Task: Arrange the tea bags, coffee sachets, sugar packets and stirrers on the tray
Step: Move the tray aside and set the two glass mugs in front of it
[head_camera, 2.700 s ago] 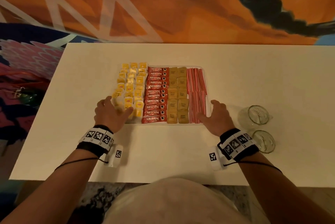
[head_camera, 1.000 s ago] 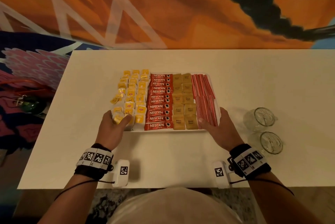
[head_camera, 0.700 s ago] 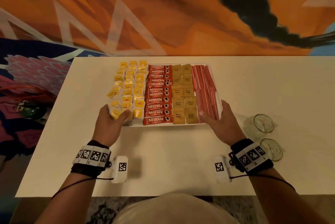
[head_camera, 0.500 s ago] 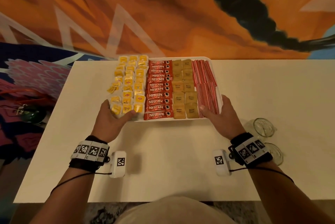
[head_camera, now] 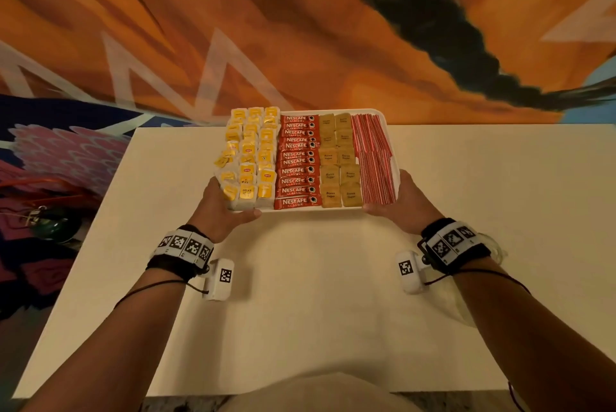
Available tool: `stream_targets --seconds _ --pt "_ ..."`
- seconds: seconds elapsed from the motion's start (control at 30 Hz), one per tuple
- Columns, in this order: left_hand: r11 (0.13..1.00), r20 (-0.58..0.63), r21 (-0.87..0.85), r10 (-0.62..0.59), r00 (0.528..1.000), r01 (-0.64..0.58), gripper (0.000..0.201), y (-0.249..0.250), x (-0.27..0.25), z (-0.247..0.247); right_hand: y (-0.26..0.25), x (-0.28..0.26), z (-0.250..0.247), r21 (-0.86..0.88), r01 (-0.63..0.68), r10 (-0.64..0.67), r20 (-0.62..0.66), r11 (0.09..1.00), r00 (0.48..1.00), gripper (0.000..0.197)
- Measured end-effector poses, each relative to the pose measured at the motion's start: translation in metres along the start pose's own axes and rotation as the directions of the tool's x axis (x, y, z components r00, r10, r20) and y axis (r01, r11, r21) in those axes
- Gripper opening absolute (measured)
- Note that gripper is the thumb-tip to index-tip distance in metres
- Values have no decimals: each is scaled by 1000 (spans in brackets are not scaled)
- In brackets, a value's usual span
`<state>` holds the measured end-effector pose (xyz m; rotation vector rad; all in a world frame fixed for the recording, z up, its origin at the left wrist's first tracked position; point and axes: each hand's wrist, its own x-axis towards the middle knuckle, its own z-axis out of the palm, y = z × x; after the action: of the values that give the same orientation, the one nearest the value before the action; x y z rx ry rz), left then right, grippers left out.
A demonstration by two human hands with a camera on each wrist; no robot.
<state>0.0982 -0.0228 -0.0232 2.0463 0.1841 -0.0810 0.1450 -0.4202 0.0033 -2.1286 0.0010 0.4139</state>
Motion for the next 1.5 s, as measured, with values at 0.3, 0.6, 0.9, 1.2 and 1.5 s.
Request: stream_targets --seconds 0.3,0.6,0.9,1.2,1.5 --pt "937 -63 282 -194 979 204 116 -42 38 24 39 19 8 -123 -152 154 10 981 988 92" --pt "711 -88 643 -299 950 284 129 -13 28 36 30 24 17 -415 -205 186 -86 887 979 114" --pt "677 -130 680 -268 955 283 125 -20 31 39 34 28 22 -525 -236 215 -101 818 971 102" --pt "740 -21 649 -217 976 179 101 -40 30 19 55 22 30 -373 -234 198 -132 898 971 82" --pt "744 -16 649 -198 980 161 68 -38 37 11 76 32 31 -280 -237 190 -185 930 964 69"
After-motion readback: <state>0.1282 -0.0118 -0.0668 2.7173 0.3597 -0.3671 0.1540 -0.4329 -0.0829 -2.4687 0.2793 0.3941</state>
